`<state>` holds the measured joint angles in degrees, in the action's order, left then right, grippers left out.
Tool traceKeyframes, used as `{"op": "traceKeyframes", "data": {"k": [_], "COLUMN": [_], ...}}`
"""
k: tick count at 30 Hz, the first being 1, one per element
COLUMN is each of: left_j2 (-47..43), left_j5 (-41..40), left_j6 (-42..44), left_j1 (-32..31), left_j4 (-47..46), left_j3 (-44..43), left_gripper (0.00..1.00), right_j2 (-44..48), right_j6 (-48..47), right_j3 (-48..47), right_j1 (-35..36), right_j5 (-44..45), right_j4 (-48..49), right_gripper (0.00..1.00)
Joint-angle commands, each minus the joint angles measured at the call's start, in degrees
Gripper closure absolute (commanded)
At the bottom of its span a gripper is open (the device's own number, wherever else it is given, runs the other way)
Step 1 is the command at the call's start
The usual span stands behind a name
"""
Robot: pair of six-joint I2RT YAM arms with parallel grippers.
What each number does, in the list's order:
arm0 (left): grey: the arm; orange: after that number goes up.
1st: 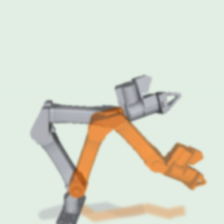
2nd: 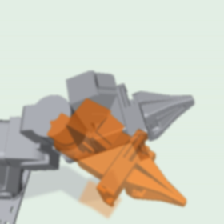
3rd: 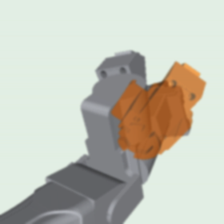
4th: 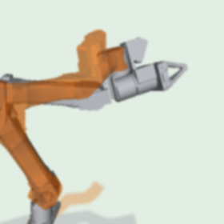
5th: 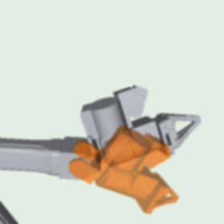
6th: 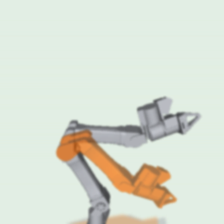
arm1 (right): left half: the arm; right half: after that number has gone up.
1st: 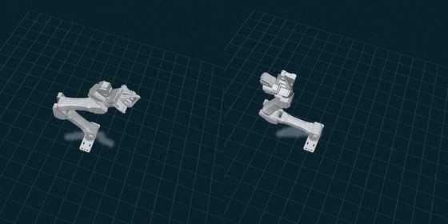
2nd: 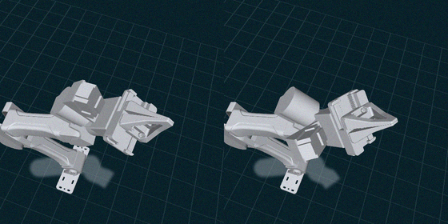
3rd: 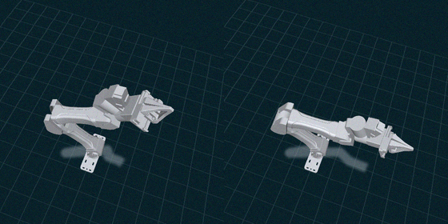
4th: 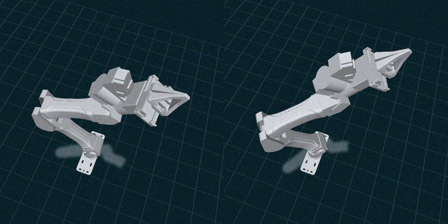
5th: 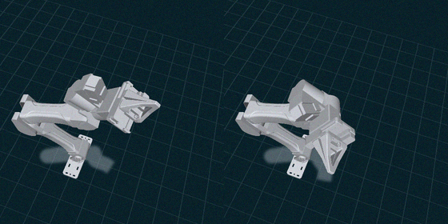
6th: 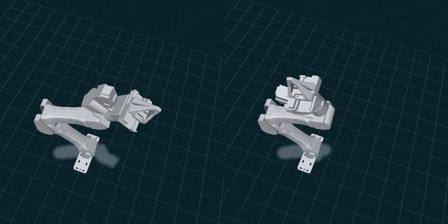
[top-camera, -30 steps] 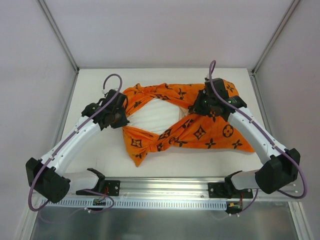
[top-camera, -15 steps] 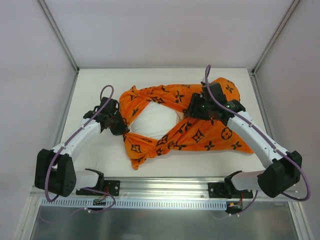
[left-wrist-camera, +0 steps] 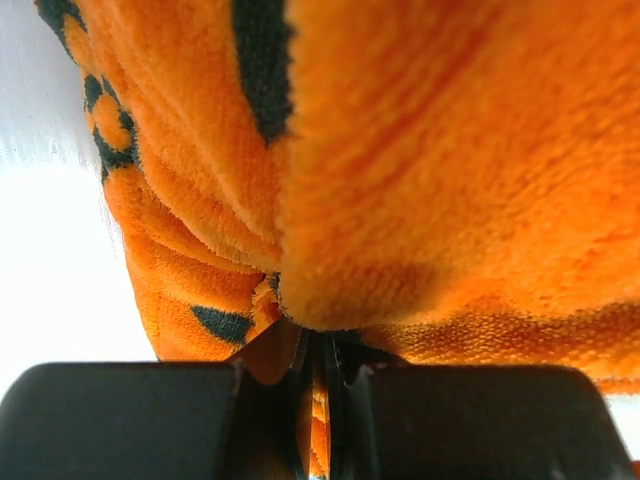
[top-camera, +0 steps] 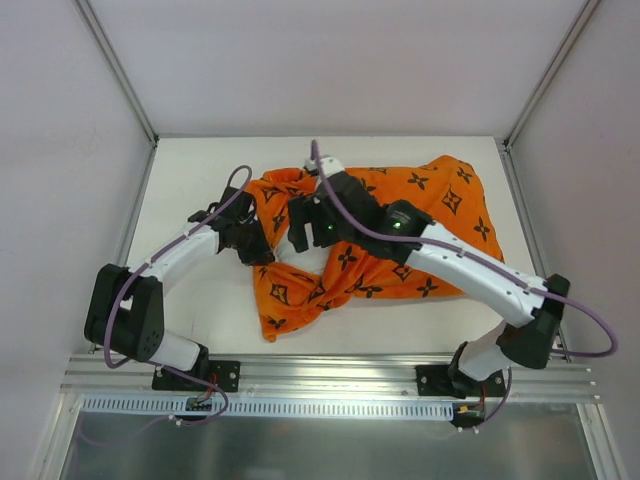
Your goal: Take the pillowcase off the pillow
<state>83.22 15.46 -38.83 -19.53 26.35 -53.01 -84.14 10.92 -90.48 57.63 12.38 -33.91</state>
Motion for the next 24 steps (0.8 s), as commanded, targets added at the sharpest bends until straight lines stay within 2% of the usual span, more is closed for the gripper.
{"op": "traceKeyframes", "data": {"k": [1,4,9,10,11,13,18,21,24], "left_j2": [-0.16,-2.27,-6.49,-7.27,-7.63,-8.77,-9.74,-11.93,-15.0], "left_j5": [1.23,1.5,2.46,2.55,2.55,2.2,3.25,3.35,3.26], "left_j6": [1.39,1.04,0.86,1.03,1.12,0.86,1.21,0.69,0.25], "left_j1": [-0.77,0.01,2.13,2.13,2.13,2.21,2.92,3.01,3.18], "left_j4": [-0.6,-0.6,-0.95,-0.86,-0.86,-0.95,-0.86,-0.95,-0.86], "left_j3": [0.8,2.91,7.84,7.93,7.93,7.93,8.89,11.34,13.8], "left_gripper": [1.0,1.0,1.0,1.0,1.0,1.0,1.0,1.0,1.0], "right_j2": [-6.54,-10.42,-21.14,-22.55,-25.35,-27.82,-33.88,-36.52,-37.06], "right_j6": [-1.42,-1.6,-2.39,-1.35,0.23,4.17,9.12,10.53,10.53], "right_j3": [-3.47,-7.07,-13.67,-14.63,-15.34,-16.22,-16.31,-17.19,-17.89], "right_j1": [4.15,5.39,5.65,5.83,6.09,5.83,4.87,2.94,1.35], "right_j5": [1.16,0.89,3.96,4.92,9.54,13.52,16.8,13.3,8.98], "right_j4": [-2.39,-4.49,-12.66,-13.45,-15.99,-17.59,-18.65,-18.3,-17.33], "right_gripper": [0.16,0.17,0.08,0.06,0.01,0.01,0.01,0.12,0.49]}}
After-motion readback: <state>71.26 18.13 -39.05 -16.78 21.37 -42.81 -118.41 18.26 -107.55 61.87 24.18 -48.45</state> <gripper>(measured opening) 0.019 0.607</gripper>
